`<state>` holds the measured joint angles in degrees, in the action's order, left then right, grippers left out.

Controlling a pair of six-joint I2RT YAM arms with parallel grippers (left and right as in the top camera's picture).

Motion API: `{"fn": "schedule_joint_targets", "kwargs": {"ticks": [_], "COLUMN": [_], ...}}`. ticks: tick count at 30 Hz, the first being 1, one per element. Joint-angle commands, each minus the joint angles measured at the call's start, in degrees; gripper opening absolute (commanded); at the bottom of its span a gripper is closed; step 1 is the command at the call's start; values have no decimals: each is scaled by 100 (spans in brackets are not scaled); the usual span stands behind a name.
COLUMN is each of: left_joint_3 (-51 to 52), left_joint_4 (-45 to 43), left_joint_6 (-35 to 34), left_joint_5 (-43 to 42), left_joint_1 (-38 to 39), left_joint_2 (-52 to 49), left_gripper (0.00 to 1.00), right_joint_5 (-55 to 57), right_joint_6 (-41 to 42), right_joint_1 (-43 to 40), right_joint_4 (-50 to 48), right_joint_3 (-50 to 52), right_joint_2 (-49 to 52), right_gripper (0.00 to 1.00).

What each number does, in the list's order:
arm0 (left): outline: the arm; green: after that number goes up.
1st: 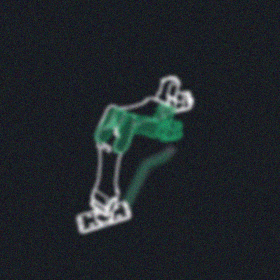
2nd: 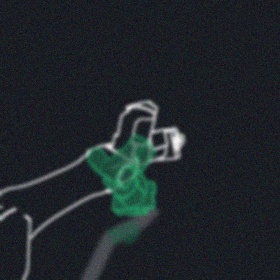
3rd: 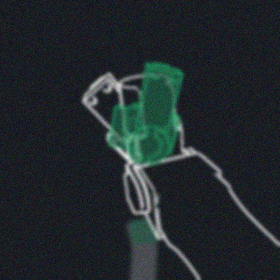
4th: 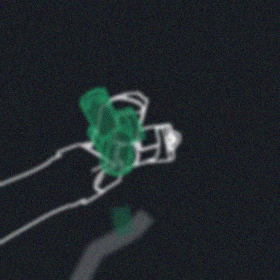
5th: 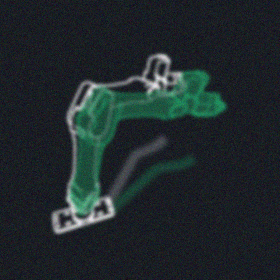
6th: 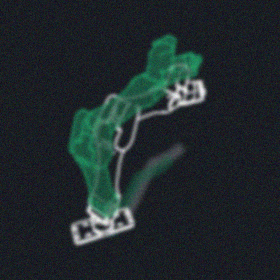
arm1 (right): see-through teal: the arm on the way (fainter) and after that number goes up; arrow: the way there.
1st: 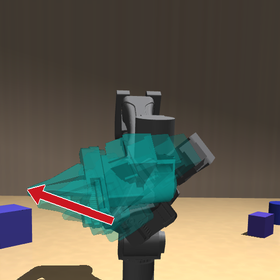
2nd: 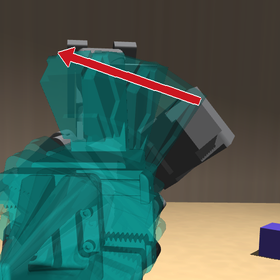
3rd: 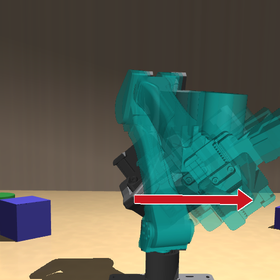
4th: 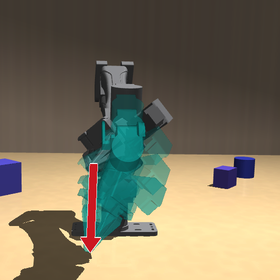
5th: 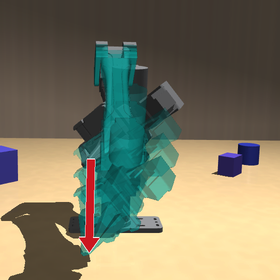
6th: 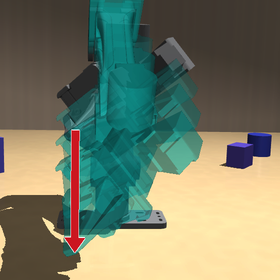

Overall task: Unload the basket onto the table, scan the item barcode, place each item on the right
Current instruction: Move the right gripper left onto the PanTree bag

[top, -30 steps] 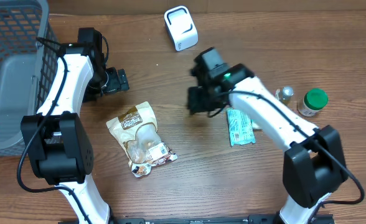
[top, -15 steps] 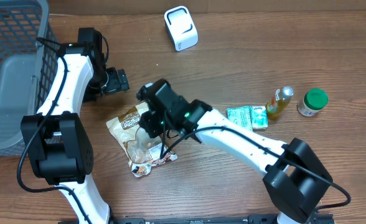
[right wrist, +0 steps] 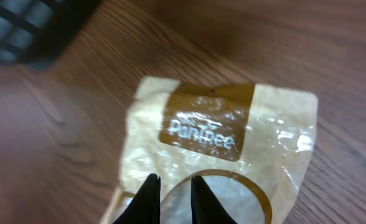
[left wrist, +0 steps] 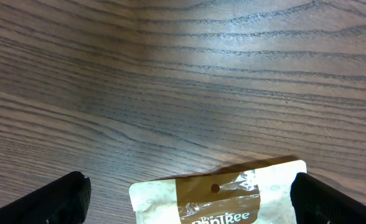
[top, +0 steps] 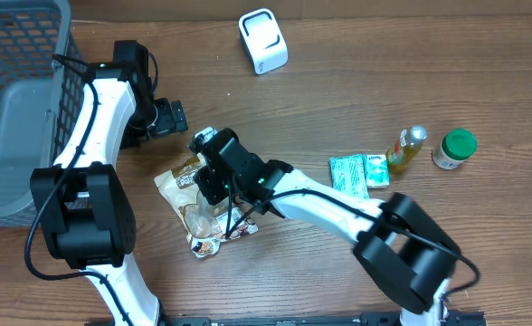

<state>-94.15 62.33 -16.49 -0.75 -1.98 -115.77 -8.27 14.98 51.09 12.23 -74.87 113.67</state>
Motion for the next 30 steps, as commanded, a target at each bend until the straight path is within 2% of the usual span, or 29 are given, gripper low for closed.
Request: {"fn": "schedule_joint_targets", "kwargs": {"ticks": [1, 9, 19, 23, 30], "left_joint_3": [-81, -83, -83, -83, -81], "left_joint_4": [0, 0, 0, 0, 0], "left_joint_6": [20, 20, 20, 20, 20], "left_joint_5": [57, 57, 57, 57, 57], "left_joint_1": [-24, -24, -24, -24, -24], "left_joint_2": [122, 122, 122, 122, 122], "left_gripper": [100, 100, 99, 100, 99], "right_joint_5": [76, 584, 737, 737, 730], "right_joint_6": [-9, 240, 494, 946, 2135], "right_joint_1": [13, -129, -632, -887, -1198], "right_joint_4": [-111, 96, 1257, 2159, 2997], "right_joint_3": [79, 79, 39, -114, -118], "right_joint_2": [321, 529, 520, 442, 214], "right_gripper": [14, 13, 13, 14, 12]}}
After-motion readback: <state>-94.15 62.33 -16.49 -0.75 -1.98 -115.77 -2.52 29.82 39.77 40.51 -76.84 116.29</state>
